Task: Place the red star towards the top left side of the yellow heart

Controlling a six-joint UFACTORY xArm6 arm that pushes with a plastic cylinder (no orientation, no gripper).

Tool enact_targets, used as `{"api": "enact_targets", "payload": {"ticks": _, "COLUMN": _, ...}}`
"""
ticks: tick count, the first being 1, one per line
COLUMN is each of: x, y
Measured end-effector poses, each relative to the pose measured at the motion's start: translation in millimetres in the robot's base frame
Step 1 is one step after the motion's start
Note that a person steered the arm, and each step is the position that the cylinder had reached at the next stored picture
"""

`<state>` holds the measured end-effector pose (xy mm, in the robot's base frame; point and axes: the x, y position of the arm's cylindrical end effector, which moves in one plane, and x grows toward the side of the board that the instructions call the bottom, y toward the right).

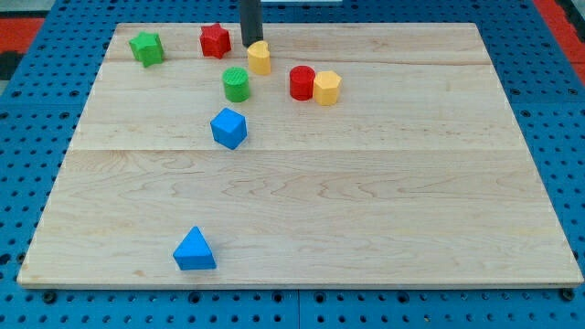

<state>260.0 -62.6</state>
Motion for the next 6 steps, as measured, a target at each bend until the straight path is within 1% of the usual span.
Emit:
{"api": "enact_targets", "payload": {"ticks": 1, "x": 56.0, "y": 3.0}}
{"api": "enact_targets", "payload": {"ticks": 2, "x": 34.3, "y": -56.9}}
{"api": "enact_targets", "payload": {"ticks": 3, "x": -5.7, "y": -96.4}}
{"api": "enact_targets", "payload": {"ticks": 4, "x": -41.8, "y": -94.9}}
{"api": "enact_targets", "payload": {"ticks": 5, "x": -53.5, "y": -77.6}}
{"api": "enact_targets", "payload": {"ticks": 6, "x": -29.0, "y": -5.8}}
